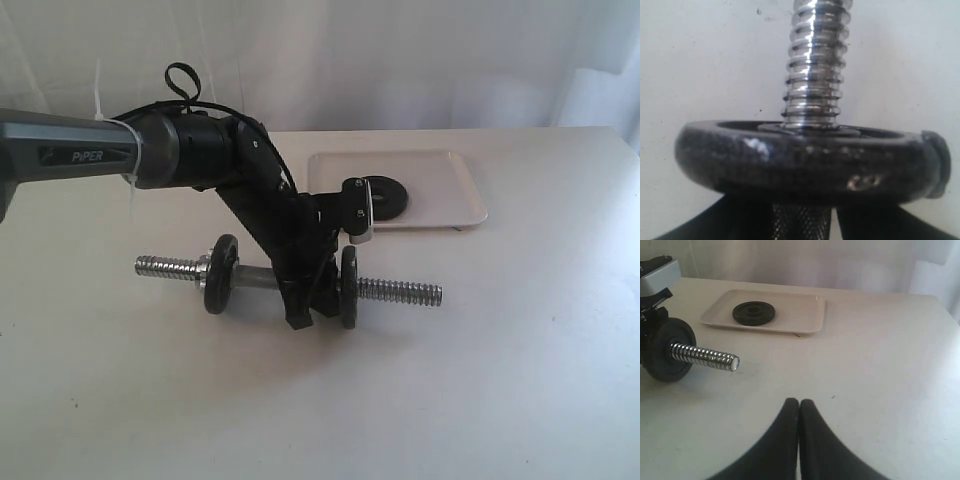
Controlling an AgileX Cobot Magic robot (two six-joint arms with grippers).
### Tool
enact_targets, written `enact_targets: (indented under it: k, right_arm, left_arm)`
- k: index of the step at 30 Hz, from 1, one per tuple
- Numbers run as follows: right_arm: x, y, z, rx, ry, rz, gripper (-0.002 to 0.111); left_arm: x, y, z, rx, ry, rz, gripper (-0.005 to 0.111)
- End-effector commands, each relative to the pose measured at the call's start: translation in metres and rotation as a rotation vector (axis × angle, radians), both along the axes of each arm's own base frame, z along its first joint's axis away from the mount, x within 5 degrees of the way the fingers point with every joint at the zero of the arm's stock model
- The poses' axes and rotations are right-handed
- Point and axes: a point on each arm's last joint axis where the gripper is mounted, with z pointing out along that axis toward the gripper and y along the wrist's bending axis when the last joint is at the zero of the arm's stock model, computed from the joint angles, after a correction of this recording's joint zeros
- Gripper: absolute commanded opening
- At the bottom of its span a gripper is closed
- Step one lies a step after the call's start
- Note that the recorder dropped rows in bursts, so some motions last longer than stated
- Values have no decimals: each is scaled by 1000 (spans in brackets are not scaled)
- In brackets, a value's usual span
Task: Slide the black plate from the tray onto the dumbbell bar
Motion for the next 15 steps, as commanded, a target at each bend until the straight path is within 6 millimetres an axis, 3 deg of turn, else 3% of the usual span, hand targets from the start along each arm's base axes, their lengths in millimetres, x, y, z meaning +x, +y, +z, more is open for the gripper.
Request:
enact_targets:
  k: [1,15]
  right_arm:
    - [0,0,-1,-6,-10,-3,0]
    - [0,0,-1,-6,-10,-3,0]
  left_arm:
    - [-5,-2,2,-5,42,7,0]
    - [-5,-1,1,8,33,0,0]
